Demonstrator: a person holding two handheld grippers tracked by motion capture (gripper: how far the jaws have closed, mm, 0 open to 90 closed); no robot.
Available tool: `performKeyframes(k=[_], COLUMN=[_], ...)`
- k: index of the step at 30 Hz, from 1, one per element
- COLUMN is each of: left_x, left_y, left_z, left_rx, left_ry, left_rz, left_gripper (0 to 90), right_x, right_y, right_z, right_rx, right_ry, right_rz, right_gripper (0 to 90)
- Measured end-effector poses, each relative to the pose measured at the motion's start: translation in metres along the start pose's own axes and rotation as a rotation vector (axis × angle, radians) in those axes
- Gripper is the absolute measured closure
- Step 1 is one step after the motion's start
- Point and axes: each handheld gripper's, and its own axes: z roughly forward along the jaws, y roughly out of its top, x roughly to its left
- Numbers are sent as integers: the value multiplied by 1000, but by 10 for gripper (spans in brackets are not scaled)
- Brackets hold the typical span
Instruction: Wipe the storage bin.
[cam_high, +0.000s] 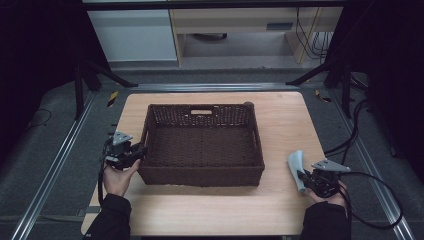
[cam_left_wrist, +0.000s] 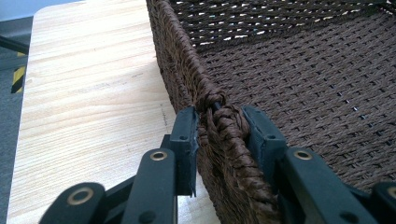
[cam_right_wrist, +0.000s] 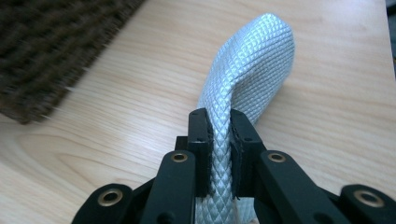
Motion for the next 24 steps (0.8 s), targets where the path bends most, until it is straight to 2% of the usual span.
performKeyframes(k=[7, 9, 12, 17, 24], left_x=[0, 0, 0, 0, 0], left_y=[0, 0, 0, 0, 0], left_z=[0, 0, 0, 0, 0], left_rx=[0, 0, 0, 0, 1], left_ry=[1, 0, -1, -2, -6], left_rz=[2, 2, 2, 3, 4], left_gripper=[662, 662, 663, 665, 669], right_x=[-2, -2, -2, -3, -1], right_y=[-3, -3, -2, 1, 12], right_z=[6, 6, 5, 1, -10], right_rx=[43, 43, 26, -18, -95], right_ry=[-14, -18, -33, -40, -52], right_rz=[9, 10, 10, 9, 11], right_gripper=[781, 748, 665, 598, 565])
